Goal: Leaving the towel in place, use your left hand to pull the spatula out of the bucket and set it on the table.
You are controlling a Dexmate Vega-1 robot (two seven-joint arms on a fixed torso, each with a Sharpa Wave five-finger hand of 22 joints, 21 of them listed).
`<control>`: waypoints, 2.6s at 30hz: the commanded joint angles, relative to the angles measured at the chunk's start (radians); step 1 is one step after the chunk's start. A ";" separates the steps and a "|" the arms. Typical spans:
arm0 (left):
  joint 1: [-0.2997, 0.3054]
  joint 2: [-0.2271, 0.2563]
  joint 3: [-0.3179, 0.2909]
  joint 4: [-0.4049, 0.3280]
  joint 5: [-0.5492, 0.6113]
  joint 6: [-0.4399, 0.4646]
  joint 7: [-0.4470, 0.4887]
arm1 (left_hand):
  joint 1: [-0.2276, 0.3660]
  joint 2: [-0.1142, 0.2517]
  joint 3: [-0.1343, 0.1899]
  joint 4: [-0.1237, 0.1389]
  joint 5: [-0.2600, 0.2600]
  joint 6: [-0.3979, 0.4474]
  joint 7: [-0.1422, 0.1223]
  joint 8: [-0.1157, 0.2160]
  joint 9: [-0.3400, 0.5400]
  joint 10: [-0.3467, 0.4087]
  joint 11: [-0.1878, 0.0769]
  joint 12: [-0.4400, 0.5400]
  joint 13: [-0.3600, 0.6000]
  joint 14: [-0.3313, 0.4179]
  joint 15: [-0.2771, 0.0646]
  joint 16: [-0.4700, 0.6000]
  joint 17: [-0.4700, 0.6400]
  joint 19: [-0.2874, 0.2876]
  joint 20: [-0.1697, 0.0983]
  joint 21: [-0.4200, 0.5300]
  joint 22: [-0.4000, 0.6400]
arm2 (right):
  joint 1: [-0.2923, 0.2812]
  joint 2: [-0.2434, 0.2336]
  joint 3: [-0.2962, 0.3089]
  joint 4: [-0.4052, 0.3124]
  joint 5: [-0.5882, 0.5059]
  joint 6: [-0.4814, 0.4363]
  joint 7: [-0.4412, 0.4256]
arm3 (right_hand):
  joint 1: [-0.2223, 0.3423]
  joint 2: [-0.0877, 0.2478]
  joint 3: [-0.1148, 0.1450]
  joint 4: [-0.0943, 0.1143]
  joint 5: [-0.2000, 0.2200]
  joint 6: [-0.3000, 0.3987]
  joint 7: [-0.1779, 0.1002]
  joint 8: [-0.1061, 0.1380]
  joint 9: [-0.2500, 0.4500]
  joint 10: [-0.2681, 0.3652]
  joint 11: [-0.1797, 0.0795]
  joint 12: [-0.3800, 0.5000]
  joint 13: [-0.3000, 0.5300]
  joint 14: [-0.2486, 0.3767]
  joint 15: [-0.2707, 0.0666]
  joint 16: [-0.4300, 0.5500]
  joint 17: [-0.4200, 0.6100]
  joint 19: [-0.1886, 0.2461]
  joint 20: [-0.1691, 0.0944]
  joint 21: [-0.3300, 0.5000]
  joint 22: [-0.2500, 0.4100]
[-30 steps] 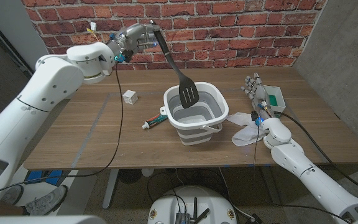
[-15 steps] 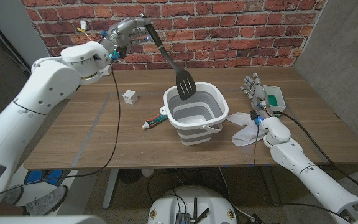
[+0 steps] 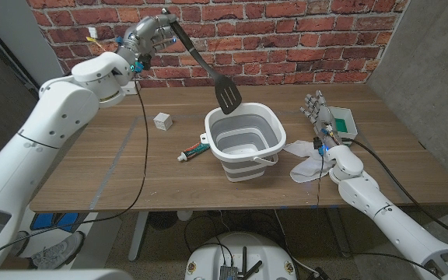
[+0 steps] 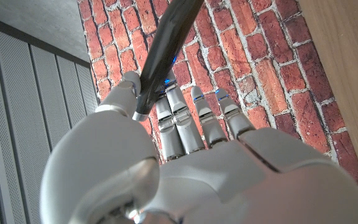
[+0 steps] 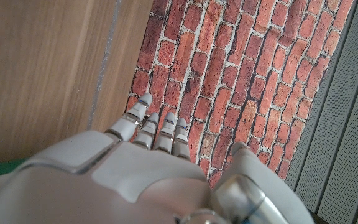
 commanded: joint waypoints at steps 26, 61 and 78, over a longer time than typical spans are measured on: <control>0.093 0.033 -0.123 -0.048 0.067 -0.040 0.082 | 0.063 0.085 0.037 0.025 0.004 0.017 0.006 0.006 0.005 0.049 -0.059 0.002 0.006 0.010 -0.095 -0.004 -0.001 0.006 -0.014 0.004 0.003 | 0.024 -0.004 -0.007 0.014 0.005 -0.010 0.022 | -0.006 0.036 0.008 0.000 0.005 0.008 -0.004 0.002 0.002 0.005 0.002 0.006 0.002 -0.001 -0.010 0.010 -0.001 -0.004 -0.011 0.003 0.002; -0.102 0.228 0.022 -0.041 0.188 0.271 0.020 | 0.059 0.086 0.040 0.026 0.004 0.014 0.006 0.005 0.007 0.047 -0.058 0.002 0.007 0.011 -0.096 -0.003 -0.001 0.001 -0.017 0.002 0.003 | 0.038 0.008 -0.021 0.025 0.001 -0.018 0.021 | -0.008 0.035 0.011 0.000 0.004 0.009 0.000 0.003 0.002 0.005 0.001 0.006 0.002 -0.002 -0.010 0.012 -0.003 -0.003 -0.012 0.003 0.002; -0.181 0.254 0.119 -0.032 0.276 0.326 -0.098 | 0.058 0.085 0.042 0.023 0.005 0.020 0.010 0.007 0.008 0.052 -0.057 0.004 0.007 0.016 -0.097 -0.003 -0.001 -0.002 -0.021 0.001 0.002 | 0.041 0.008 -0.023 0.036 0.006 -0.020 0.031 | -0.009 0.034 0.012 0.001 0.003 0.008 -0.002 0.002 0.002 0.004 0.001 0.006 0.002 -0.002 -0.011 0.012 -0.003 -0.003 -0.012 0.003 0.002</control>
